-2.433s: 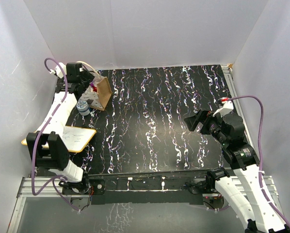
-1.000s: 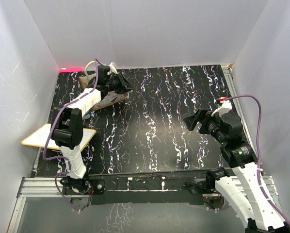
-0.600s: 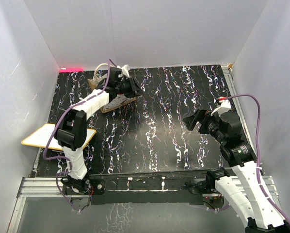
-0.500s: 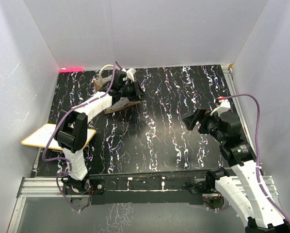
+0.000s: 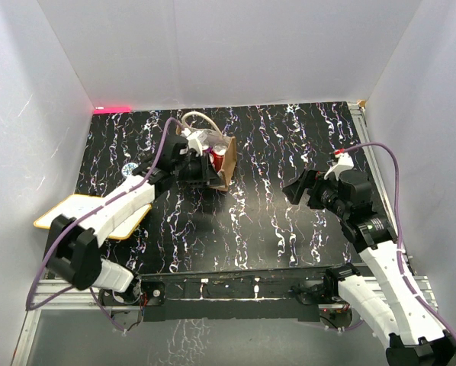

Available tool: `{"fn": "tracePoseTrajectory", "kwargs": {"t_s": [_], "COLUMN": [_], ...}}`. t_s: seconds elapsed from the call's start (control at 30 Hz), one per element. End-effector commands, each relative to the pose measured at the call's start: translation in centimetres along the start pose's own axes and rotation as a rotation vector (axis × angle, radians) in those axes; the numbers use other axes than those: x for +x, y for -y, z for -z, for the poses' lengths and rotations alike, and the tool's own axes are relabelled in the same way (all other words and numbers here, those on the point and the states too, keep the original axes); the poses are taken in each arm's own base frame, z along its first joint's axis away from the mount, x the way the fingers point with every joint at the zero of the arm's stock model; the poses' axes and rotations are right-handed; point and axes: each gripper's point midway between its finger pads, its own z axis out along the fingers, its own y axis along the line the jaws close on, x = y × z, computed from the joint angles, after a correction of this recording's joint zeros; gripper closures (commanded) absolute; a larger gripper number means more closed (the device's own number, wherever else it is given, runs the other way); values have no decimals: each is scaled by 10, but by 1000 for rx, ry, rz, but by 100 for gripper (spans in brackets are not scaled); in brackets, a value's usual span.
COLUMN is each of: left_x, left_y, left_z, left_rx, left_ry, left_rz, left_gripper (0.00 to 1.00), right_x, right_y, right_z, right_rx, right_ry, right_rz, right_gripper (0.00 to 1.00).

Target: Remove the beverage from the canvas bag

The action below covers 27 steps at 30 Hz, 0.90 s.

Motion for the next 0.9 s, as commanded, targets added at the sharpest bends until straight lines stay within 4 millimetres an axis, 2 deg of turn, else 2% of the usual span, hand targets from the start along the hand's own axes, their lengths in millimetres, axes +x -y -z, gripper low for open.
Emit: {"fn": "tracePoseTrajectory", "kwargs": {"t_s": [0.0, 0.2, 0.33, 0.47, 0.6, 0.7, 0.77, 0.87], "left_x": [47, 65, 65, 61, 49, 43, 41, 39], "left_y": [-27, -49, -74, -78, -91, -96, -97, -95], "left_z": [40, 74, 103, 117, 127, 124, 119, 111], "left_rx": [-144, -273, -437, -469, -566, -598, -600, -580], "left_ry": [-37, 22, 121, 189, 242, 244, 228, 197], "left_rz": [14, 61, 111, 136, 133, 103, 85, 27], "left_gripper": [87, 88, 92, 92, 94, 95, 97, 99], "right_x": [1, 28, 32, 30, 19, 2, -18, -27], "right_y": [-38, -68, -93, -124, -154, -162, -168, -174], "right_z": [-10, -28, -47, -78, -114, -143, -159, -180], "right_rx": [-229, -389, -411, -390, -329, -236, -179, -149], "right_ry": [-42, -158, -178, -201, -184, -145, -110, -107], "right_rz": [23, -20, 42, 167, 310, 360, 365, 358], "right_gripper": [2, 2, 2, 2, 2, 2, 2, 4]}}
